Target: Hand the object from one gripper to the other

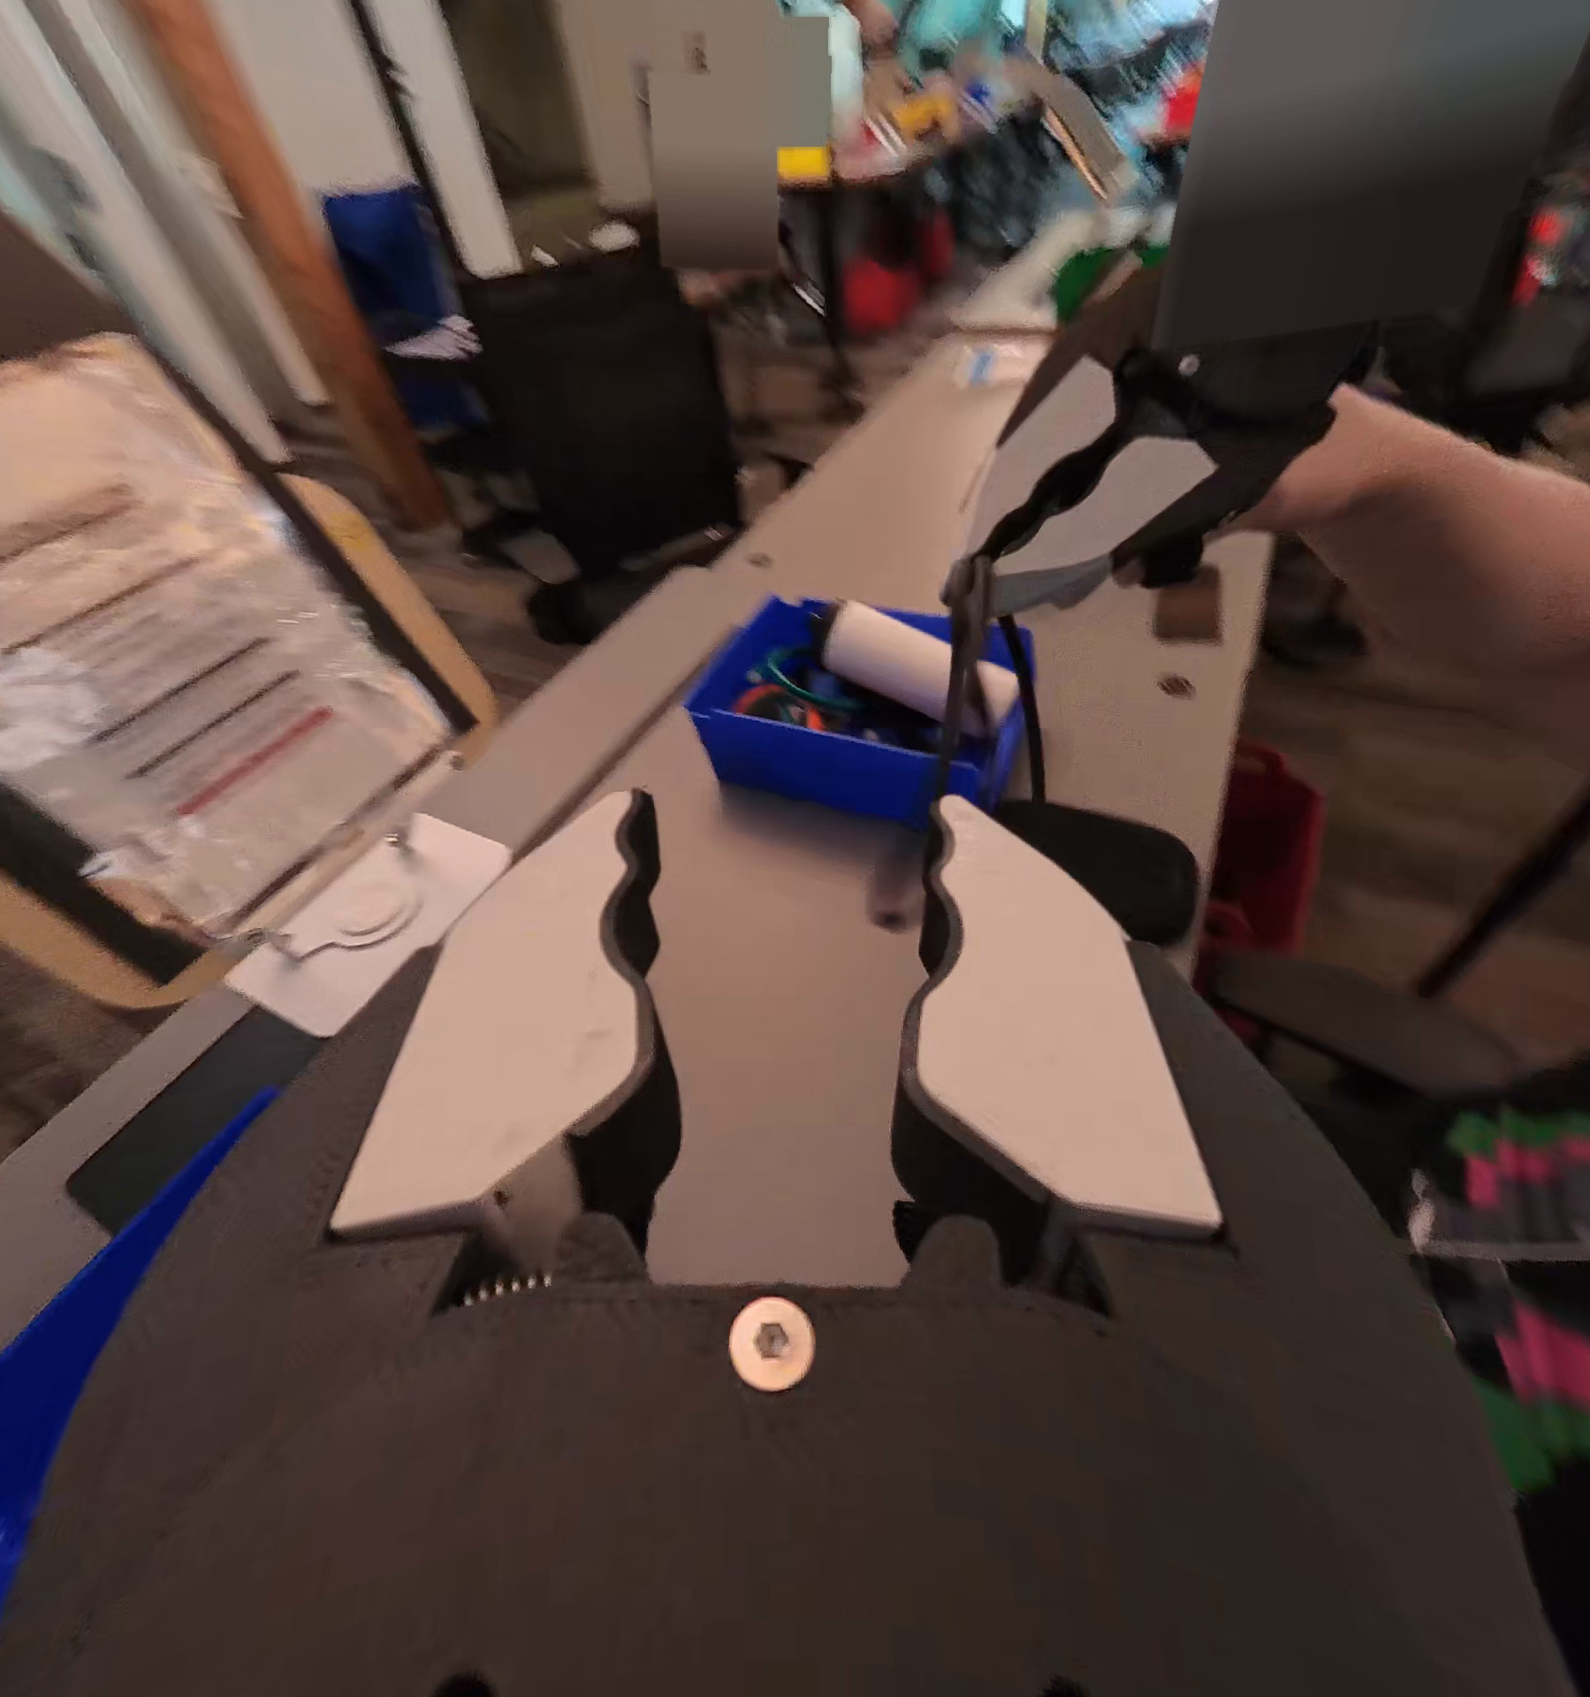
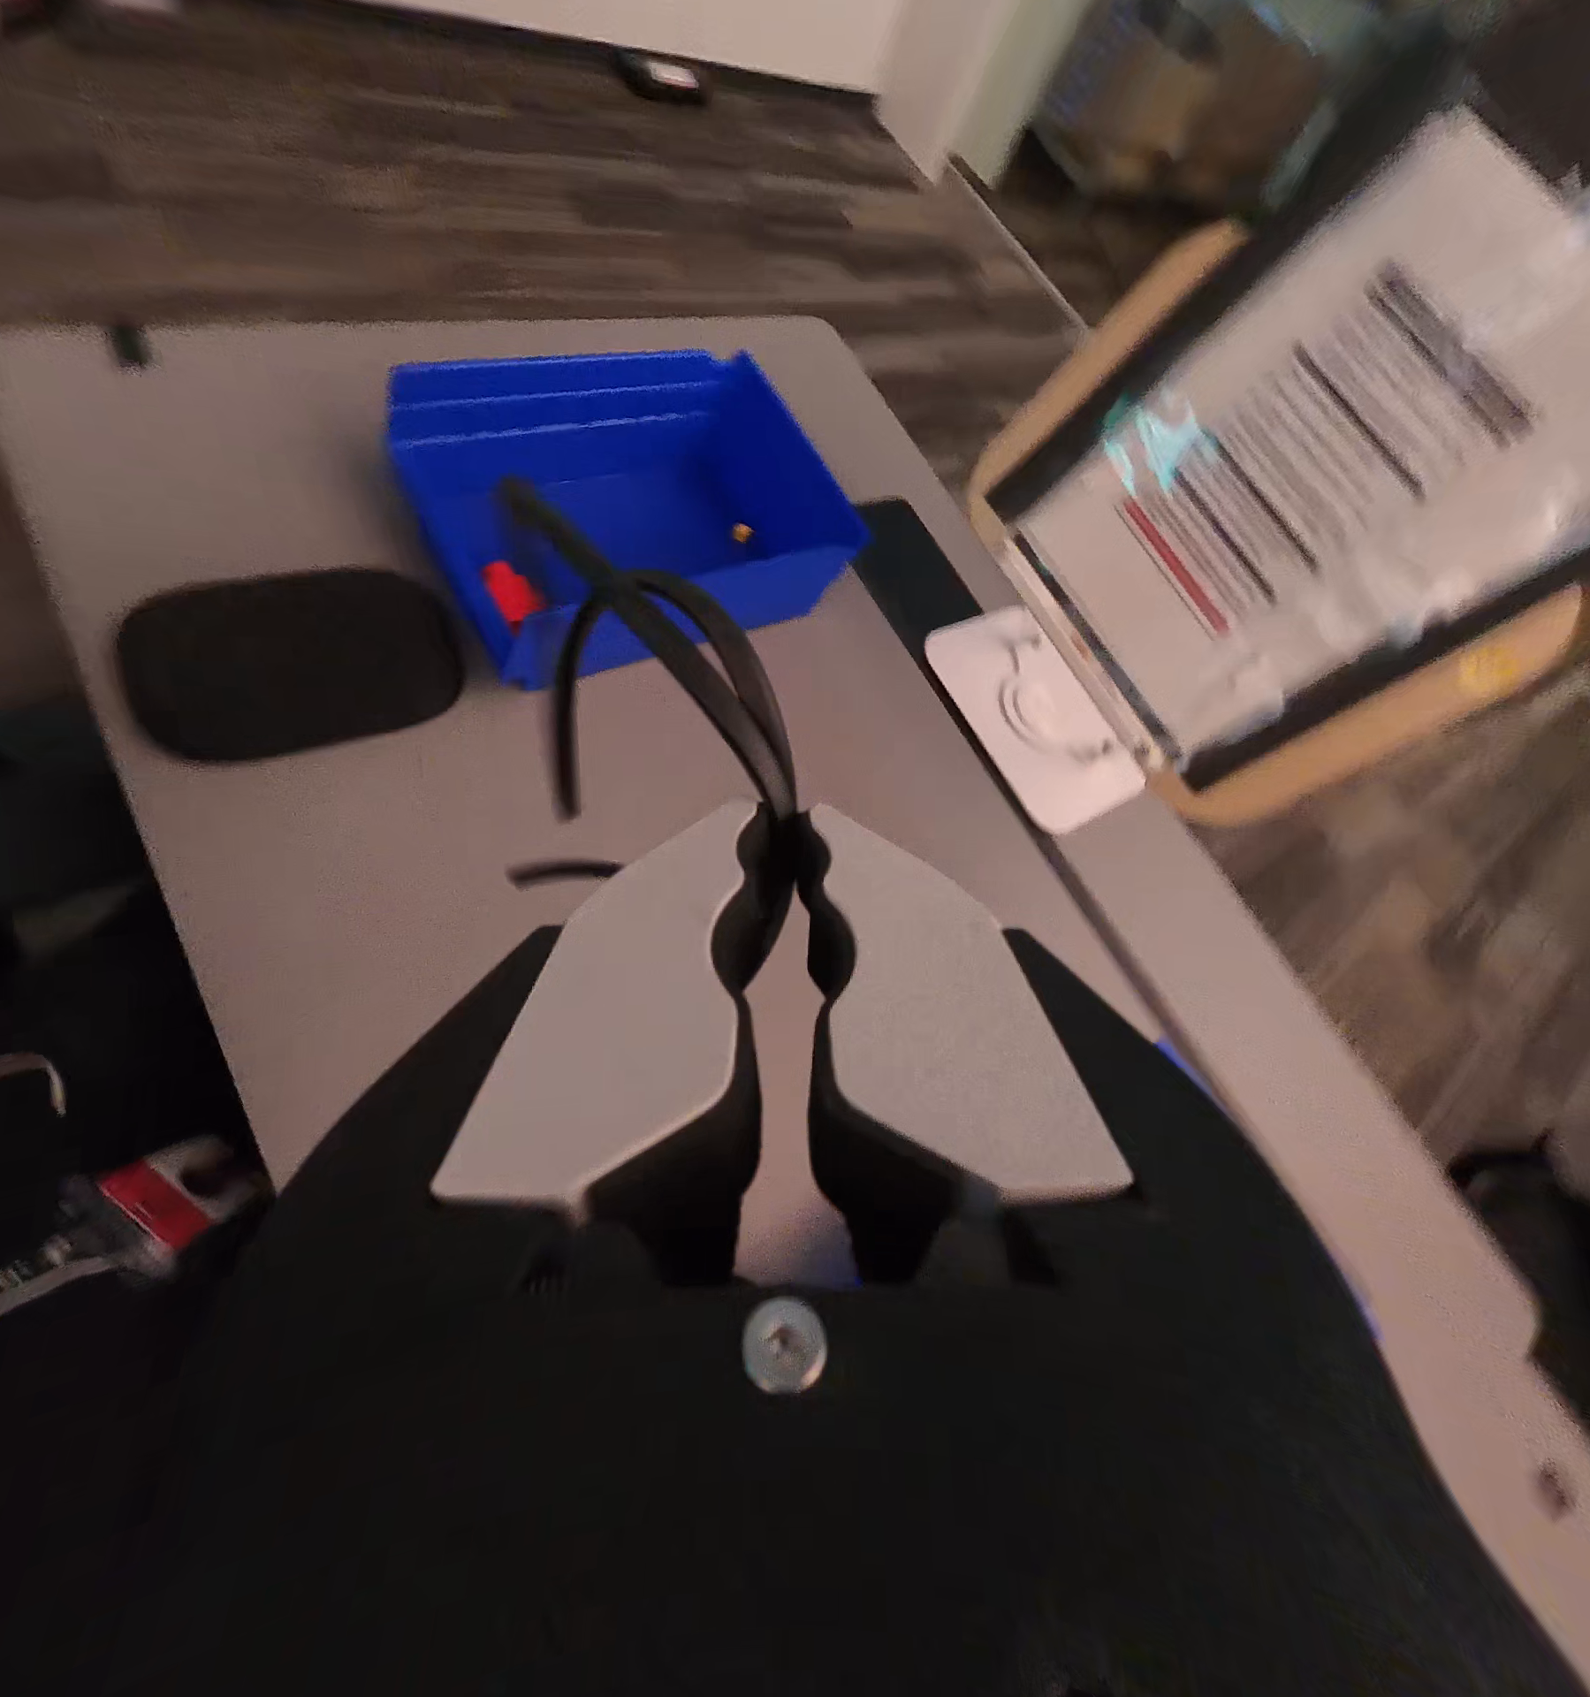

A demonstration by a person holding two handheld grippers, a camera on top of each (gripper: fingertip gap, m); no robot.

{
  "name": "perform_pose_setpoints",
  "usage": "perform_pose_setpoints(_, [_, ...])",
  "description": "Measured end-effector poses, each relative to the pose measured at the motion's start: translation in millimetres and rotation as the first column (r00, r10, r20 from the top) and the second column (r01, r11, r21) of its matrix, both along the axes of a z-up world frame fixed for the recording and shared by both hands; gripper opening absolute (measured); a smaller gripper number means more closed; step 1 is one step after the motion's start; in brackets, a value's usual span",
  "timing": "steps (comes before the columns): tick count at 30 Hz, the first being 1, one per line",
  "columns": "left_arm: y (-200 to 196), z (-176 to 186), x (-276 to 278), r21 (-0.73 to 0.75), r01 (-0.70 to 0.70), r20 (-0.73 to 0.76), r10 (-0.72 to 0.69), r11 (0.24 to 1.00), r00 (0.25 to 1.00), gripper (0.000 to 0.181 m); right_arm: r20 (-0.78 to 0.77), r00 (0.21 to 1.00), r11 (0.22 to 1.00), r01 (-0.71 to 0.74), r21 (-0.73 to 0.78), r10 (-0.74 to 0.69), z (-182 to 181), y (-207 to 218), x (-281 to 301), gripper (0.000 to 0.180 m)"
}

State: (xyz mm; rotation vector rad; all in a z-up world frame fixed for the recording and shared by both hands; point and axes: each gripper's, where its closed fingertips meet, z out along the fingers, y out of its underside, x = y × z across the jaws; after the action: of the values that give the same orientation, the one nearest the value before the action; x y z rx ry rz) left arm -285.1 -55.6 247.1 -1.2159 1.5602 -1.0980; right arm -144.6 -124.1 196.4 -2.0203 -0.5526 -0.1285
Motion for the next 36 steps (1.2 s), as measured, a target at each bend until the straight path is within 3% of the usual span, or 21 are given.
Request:
perform_pose_setpoints(2, [-0.1,-3.6,-5.8,0.022,-0.062,0.034,0.061,0.998,0.998,0.056,-0.132,0.986,0.994,0.102,-0.038,-0.106,-3.0,12.3,23.0,0.005])
perform_pose_setpoints(6, [-23.7,-31.9,-1.1,0.271,-0.195,0.082,0.18,0.943,0.98,0.056,-0.279,0.939,0.979,0.192,-0.067,-0.203,-5.0,32.8,46.9,0.005])
perform_pose_setpoints(13, [-79.6,-93.0,46.6,0.472,-0.332,0.152,0.296,0.817,0.943,0.096,-0.452,0.863,0.97,0.24,-0.029,-0.227,8.7,55.6,43.5,0.005])
perform_pose_setpoints(17, [-77.5,-90.0,78.5,0.404,-0.411,0.237,0.34,0.817,0.91,0.11,-0.46,0.859,0.971,0.239,-0.028,-0.225,9.9,56.1,27.2,0.005])
perform_pose_setpoints(21, [-42.3,-69.0,91.2,0.405,-0.582,0.363,0.46,0.705,0.81,0.125,-0.451,0.866,0.974,0.223,-0.042,-0.218,8.8,51.6,10.7,0.005])
perform_pose_setpoints(26, [-24.2,-79.3,113.4,0.34,-0.564,0.296,0.483,0.753,0.824,0.132,-0.463,0.867,0.981,0.191,-0.034,-0.185,16.8,45.2,-3.4,0.005])
perform_pose_setpoints(28, [-15.9,-85.7,120.3,0.351,-0.563,0.254,0.502,0.749,0.827,0.128,-0.463,0.869,0.983,0.182,-0.03,-0.175,20.4,42.2,-6.9,0.005])
perform_pose_setpoints(31, [-2.5,-90.3,124.8,0.384,-0.572,0.223,0.529,0.724,0.819,0.106,-0.463,0.871,0.985,0.173,-0.027,-0.166,23.8,37.5,-9.8,0.006])
perform_pose_setpoints(36, [0.9,-95.1,129.5,0.371,-0.517,0.203,0.476,0.771,0.856,0.044,-0.456,0.874,0.985,0.169,-0.04,-0.168,23.8,32.7,-10.7,0.006])
